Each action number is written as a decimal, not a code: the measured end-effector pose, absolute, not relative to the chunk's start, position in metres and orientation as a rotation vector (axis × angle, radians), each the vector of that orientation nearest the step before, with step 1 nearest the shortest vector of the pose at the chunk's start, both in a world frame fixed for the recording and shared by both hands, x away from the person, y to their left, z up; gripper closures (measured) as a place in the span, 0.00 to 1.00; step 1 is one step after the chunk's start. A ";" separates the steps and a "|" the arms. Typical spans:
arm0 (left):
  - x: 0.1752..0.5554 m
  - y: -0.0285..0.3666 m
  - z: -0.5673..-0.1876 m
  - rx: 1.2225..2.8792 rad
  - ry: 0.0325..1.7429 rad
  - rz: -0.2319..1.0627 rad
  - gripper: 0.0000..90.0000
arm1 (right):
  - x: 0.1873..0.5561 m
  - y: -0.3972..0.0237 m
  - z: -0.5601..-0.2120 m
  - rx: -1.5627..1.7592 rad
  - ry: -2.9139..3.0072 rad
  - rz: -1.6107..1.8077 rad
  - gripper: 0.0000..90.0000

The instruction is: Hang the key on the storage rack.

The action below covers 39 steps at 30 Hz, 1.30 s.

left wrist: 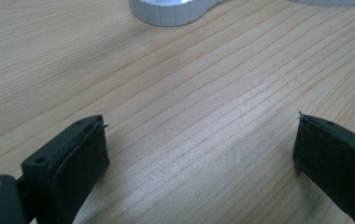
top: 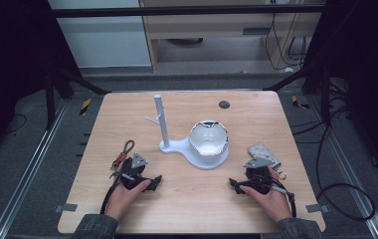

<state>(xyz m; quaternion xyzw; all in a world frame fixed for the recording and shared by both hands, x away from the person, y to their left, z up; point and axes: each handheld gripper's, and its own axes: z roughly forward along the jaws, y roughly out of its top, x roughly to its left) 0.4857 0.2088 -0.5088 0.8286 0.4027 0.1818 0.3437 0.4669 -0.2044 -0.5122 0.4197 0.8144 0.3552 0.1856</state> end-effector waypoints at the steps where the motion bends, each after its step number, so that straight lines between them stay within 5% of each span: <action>1: 0.486 0.209 -0.509 2.153 1.046 0.472 0.03 | 0.467 -0.204 -0.512 1.182 2.294 1.001 0.08; 11: 0.489 0.210 -0.504 2.197 1.053 0.450 0.06 | 0.467 -0.204 -0.512 1.184 2.295 1.000 0.08; 29: 0.531 0.245 -0.434 2.361 1.254 0.429 0.10 | 0.465 -0.205 -0.512 1.182 2.299 1.001 0.08; 39: 0.549 0.249 -0.431 2.406 1.301 0.442 0.27 | 0.464 -0.205 -0.512 1.181 2.300 1.002 0.08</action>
